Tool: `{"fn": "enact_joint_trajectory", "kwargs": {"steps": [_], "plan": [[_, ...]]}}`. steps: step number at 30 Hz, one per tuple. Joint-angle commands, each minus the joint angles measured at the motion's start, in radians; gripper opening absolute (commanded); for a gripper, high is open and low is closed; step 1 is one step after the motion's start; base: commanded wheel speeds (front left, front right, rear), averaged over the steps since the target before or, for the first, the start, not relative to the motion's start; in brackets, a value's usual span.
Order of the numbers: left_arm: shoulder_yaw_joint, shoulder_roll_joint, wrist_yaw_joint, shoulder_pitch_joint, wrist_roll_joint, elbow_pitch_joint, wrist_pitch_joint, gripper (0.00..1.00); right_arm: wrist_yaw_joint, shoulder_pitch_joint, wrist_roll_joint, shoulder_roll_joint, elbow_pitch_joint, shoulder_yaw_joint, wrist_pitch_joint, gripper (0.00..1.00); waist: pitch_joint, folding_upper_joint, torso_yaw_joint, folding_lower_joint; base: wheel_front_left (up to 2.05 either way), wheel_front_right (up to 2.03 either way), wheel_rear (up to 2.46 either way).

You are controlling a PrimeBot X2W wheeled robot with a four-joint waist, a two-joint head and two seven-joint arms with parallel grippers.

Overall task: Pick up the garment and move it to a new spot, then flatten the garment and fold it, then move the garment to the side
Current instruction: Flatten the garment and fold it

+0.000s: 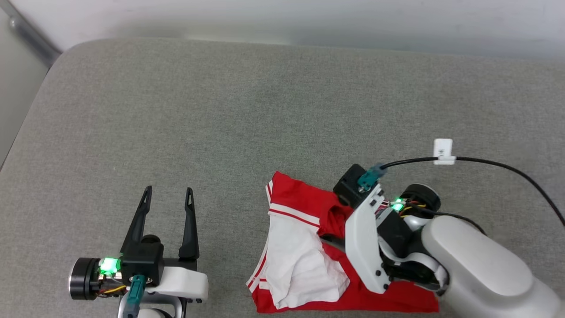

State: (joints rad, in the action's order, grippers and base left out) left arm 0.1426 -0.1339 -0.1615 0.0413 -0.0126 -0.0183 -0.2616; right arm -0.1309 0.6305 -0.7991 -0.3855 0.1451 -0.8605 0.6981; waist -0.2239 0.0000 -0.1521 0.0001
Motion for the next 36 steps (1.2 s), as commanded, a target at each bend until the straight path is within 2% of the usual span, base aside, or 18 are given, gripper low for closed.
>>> {"fn": "enact_joint_trajectory", "kwargs": {"steps": [1,6,10,11,12,16,18,22,24,29,33,36], "plan": [[-0.003,0.005,0.001,0.011,0.002,0.0,-0.004,1.0,0.0,0.018,0.005,0.01,0.021,-0.018,-0.003,0.0,-0.004,0.0,-0.003,-0.0001,0.0,0.0,0.0],[-0.003,0.013,0.002,0.019,0.0,-0.005,-0.004,1.0,0.0,0.058,0.019,0.029,0.138,-0.123,-0.028,0.0,-0.015,0.0,-0.01,-0.0001,0.0,0.0,0.0],[-0.004,0.02,0.003,0.016,0.0,-0.011,-0.004,1.0,0.0,0.071,0.001,0.029,0.175,-0.167,-0.078,0.0,-0.008,0.0,-0.011,-0.0001,0.0,0.0,0.0],[-0.004,0.021,0.003,0.013,0.0,-0.014,-0.004,1.0,0.0,0.076,-0.003,0.02,0.172,-0.17,-0.098,0.37,-0.003,0.0,-0.011,-0.0001,0.0,0.0,0.0],[-0.007,0.021,0.003,0.008,0.0,-0.015,-0.004,1.0,0.0,0.081,-0.006,0.01,0.163,-0.171,-0.12,1.0,0.004,0.0,-0.009,-0.0001,0.0,0.0,0.0],[-0.013,0.016,0.003,-0.017,0.002,-0.017,-0.004,1.0,0.0,0.084,-0.017,-0.05,0.095,-0.151,-0.221,1.0,0.036,0.0,0.004,-0.0001,0.0,0.0,0.0],[-0.019,0.015,0.002,-0.023,0.0,-0.014,-0.004,1.0,0.0,0.093,0.011,-0.104,0.043,-0.131,-0.276,1.0,0.053,0.0,0.013,-0.0001,0.0,0.0,0.0],[-0.037,0.01,-0.001,-0.044,-0.004,-0.003,-0.004,1.0,0.0,0.057,0.066,-0.176,-0.03,-0.01,-0.423,1.0,0.077,0.0,0.041,-0.0001,0.0,0.0,0.0],[-0.046,0.007,0.002,-0.053,-0.008,0.002,-0.004,1.0,0.0,0.031,0.114,-0.192,-0.037,0.078,-0.495,1.0,0.086,0.0,0.057,-0.0001,0.0,0.0,0.0],[-0.06,0.008,0.008,-0.057,-0.004,0.01,-0.003,1.0,0.0,-0.078,0.251,-0.145,-0.018,0.313,-0.653,1.0,0.1,0.0,0.088,-0.0001,0.0,0.0,0.0],[-0.063,0.007,0.008,-0.065,0.0,0.011,-0.003,1.0,0.0,-0.188,0.375,-0.054,-0.018,0.516,-0.762,1.0,0.109,0.0,0.104,-0.0001,0.0,0.0,0.0],[-0.067,0.006,0.01,-0.074,-0.001,0.016,-0.003,1.0,0.0,-0.268,0.465,0.013,-0.028,0.632,-0.832,1.0,0.114,0.0,0.117,-0.0001,0.0,0.0,0.0]]}}
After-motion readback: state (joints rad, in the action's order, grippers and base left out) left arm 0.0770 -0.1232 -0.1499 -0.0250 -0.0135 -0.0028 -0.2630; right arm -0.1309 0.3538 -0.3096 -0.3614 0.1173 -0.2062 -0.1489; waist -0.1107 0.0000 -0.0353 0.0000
